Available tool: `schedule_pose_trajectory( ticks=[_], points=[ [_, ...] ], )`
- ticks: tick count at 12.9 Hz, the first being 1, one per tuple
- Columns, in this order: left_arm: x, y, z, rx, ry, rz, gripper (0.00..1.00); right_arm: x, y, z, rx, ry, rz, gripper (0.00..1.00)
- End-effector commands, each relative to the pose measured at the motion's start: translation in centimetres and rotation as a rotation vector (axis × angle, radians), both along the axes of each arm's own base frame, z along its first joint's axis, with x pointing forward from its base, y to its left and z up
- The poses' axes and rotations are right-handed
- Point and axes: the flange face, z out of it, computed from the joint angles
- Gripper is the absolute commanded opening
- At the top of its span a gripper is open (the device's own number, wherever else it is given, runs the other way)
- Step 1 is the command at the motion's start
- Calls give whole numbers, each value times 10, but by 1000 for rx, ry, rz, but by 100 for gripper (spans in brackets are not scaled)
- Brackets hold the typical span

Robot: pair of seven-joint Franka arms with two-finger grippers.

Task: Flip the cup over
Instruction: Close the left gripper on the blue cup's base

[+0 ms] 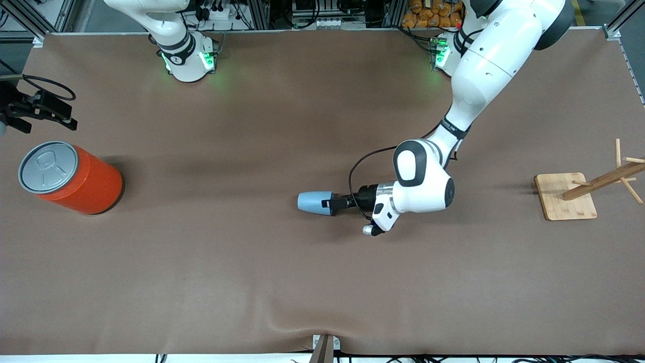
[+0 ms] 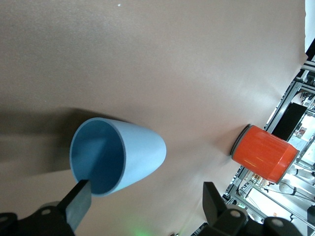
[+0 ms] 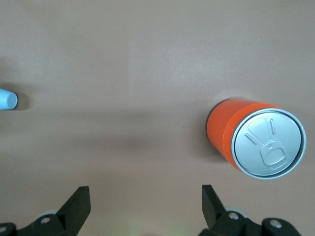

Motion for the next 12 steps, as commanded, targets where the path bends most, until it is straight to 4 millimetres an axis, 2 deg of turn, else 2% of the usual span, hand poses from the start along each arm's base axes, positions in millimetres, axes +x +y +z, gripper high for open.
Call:
schedule_pose_trajectory(
  ticks=[1, 3, 4, 7, 12],
  points=[
    [6, 4, -13, -24, -8, 9, 100, -9, 3, 4, 2, 56, 18, 100],
    [2, 0, -22, -34, -1, 4, 100, -11, 3, 1, 2, 75, 17, 100],
    [1, 0, -28, -33, 6, 7, 90, -11, 3, 1, 4, 75, 17, 100],
    [-3, -4, -32, -36, 15, 7, 78, -9, 11, 14, 2, 39, 32, 100],
    [-1, -11, -34, -49, 12, 12, 77, -7, 24, 11, 5, 42, 41, 100]
  ],
)
